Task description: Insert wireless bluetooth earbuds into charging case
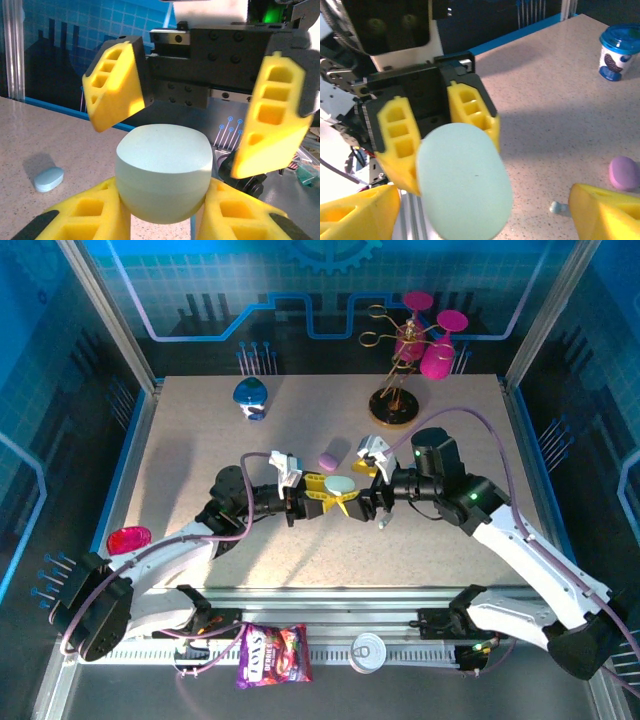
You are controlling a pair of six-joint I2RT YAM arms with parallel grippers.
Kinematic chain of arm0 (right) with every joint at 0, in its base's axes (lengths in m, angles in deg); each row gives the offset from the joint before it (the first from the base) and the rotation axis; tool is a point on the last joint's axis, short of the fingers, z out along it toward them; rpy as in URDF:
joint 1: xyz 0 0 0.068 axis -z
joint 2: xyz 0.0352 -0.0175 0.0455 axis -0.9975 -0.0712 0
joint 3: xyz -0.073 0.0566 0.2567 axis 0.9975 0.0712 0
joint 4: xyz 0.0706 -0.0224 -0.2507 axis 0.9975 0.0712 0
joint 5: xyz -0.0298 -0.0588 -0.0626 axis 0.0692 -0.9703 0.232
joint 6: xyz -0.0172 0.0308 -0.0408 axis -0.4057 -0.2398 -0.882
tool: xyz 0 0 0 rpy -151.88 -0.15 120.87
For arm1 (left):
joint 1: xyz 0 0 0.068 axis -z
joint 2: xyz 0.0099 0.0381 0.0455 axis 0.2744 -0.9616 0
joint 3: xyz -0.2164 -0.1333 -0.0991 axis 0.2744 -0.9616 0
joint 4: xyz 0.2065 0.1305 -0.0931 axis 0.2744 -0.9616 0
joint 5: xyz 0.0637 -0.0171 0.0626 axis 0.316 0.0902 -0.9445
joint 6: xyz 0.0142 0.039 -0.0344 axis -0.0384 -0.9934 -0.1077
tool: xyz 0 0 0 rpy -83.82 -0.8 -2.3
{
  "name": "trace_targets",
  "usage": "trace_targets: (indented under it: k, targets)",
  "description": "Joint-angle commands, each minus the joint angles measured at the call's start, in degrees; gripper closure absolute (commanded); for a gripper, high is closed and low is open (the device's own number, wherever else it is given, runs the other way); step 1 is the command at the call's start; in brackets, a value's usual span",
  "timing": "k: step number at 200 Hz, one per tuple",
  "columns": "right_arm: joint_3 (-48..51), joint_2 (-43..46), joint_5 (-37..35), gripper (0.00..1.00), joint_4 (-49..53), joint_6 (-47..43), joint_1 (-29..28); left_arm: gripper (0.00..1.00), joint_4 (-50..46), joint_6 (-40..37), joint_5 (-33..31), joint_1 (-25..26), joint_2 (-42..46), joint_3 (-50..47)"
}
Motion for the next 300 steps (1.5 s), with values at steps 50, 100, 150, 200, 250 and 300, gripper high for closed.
trace_targets:
  k: [50, 100, 150, 200, 250, 300]
  targets:
    - [-0.2, 0.7, -3.5, 0.24, -3.0, 5.8, 3.7, 0.75, 3.2, 0.2, 4.0, -0.3, -0.3, 1.5]
    - [-0.2, 1.3, -3.2, 0.25, -3.6, 8.3, 5.3, 0.75, 3.8, -1.9, 4.5, -0.3, -0.5, 0.6]
    - [1.8, 4.7, -1.0, 0.13, -6.1, 8.2, 5.5, 0.75, 4.9, -3.8, 2.5, -0.4, -1.2, -0.5]
    - [5.2, 9.2, -1.4, 0.00, -7.9, 10.9, 7.4, 0.75, 7.6, -3.4, 1.3, -0.8, -2.2, -1.3]
    - [13.4, 12.4, -11.1, 0.05, -5.5, 21.4, 12.2, 0.76, 8.3, -5.9, -3.3, -2.0, -0.4, -3.4]
    - [18.4, 2.5, -15.7, 0.20, 2.8, 30.6, 16.3, 0.76, 5.9, -7.2, -2.6, -2.0, 1.2, -3.3]
